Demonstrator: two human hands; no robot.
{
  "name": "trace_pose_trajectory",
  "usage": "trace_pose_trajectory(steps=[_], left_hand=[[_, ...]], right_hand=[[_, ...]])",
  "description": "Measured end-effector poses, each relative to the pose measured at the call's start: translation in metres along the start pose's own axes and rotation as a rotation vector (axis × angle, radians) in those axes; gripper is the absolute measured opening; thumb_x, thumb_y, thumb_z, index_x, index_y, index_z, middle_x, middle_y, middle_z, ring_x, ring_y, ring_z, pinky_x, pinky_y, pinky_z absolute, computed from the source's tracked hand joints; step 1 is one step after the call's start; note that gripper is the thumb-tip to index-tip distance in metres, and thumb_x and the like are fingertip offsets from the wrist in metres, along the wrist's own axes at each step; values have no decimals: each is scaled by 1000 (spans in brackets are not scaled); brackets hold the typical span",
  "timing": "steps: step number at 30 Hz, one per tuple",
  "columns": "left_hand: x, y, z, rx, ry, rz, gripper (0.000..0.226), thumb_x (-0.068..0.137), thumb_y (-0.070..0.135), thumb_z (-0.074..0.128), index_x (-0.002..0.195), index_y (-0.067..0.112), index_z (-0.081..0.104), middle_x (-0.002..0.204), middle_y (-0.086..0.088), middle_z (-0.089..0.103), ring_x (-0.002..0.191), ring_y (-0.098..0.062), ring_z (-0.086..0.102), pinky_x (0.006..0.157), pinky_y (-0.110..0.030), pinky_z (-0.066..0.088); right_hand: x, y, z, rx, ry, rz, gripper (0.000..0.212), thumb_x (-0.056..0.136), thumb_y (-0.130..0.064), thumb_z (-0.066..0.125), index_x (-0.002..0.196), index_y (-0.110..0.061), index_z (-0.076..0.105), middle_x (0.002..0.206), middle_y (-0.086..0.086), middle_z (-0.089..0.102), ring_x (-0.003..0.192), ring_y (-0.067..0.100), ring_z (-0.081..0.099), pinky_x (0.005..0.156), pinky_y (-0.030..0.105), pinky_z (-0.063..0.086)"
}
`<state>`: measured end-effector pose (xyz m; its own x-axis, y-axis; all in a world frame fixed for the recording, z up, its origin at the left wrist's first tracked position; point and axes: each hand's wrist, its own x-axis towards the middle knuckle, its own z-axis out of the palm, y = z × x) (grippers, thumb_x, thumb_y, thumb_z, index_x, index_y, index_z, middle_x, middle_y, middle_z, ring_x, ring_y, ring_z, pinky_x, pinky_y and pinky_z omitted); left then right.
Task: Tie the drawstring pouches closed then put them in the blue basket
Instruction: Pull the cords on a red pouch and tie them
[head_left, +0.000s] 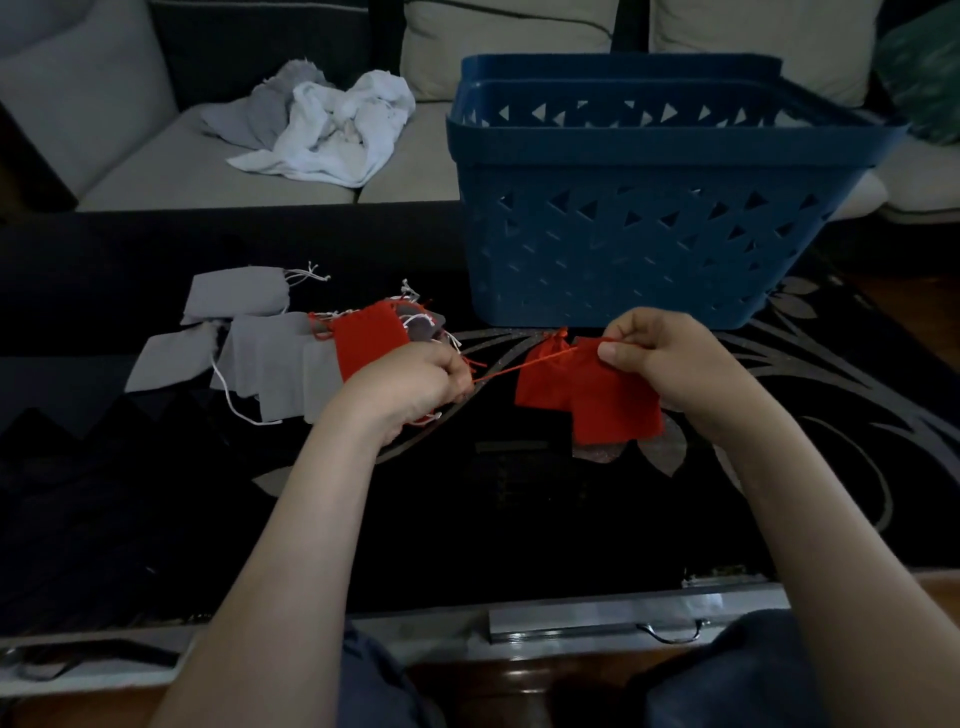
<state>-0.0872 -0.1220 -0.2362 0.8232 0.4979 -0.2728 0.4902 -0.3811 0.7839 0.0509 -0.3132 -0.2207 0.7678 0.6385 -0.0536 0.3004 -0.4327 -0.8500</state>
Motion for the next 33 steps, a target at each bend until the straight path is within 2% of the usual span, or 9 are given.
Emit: trace_pose_trajectory(steps=[4,6,9,14,17,19,22,29,33], left_hand=[[-3,8,11,100,76,55,19,91,10,53,78,22,60,92,6,63,93,-14,57,75,-26,41],[-3,14,15,42,125,135,11,95,16,52,98,23,59,107,8,60,103,-8,54,82,-21,37],[-8,24,19,-84,93,293,26,100,29,44,123,24,54,123,9,57,114,-2,49,92,-16,33],[-11,25,26,135,-76,260,33,97,44,44,94,17,63,87,4,68,81,-8,63,76,-21,45],[-9,22,24,114,-29,234,36,100,37,43,75,16,57,64,5,57,60,-9,55,66,-25,45],[-8,21,20,110,43,245,37,100,36,41,75,14,56,64,5,53,61,-8,51,61,-25,39],[-8,21,17,91,74,251,39,101,35,39,83,7,59,78,-2,60,73,-13,55,64,-23,36],[-8,17,13,73,66,250,38,101,29,39,65,16,44,43,12,38,36,0,36,42,-15,27],[-8,16,11,62,14,229,39,101,31,40,65,17,44,42,13,35,36,-1,31,41,-16,25]], right_hand=[[-4,-6,3,29,-81,-52,5,92,-18,61,87,-16,61,68,-9,62,55,0,53,57,21,37],[-6,-8,6,9,-137,-76,4,90,-19,63,91,-16,61,77,-7,65,65,3,56,61,20,40],[-7,-12,13,2,-212,-96,4,89,-19,65,90,-20,61,82,-8,66,74,7,59,69,24,43],[-6,-12,18,60,-267,-126,10,91,-14,61,96,-23,62,94,-1,70,84,13,63,78,33,48],[-5,-11,16,84,-246,-109,17,96,-13,54,103,-26,60,95,-4,71,75,3,62,67,20,48],[-5,-13,15,72,-220,-103,18,98,-11,50,108,-21,59,94,-2,70,65,-4,60,57,10,43],[-5,-11,14,40,-191,-91,18,98,-6,46,105,-15,60,85,8,67,63,8,61,54,10,44],[-3,-2,7,-67,-8,-80,22,94,-1,49,82,-10,65,64,-2,64,52,7,53,53,14,44],[0,4,-3,-72,68,-28,25,94,-6,50,75,-16,64,62,-6,64,55,10,53,57,22,43]])
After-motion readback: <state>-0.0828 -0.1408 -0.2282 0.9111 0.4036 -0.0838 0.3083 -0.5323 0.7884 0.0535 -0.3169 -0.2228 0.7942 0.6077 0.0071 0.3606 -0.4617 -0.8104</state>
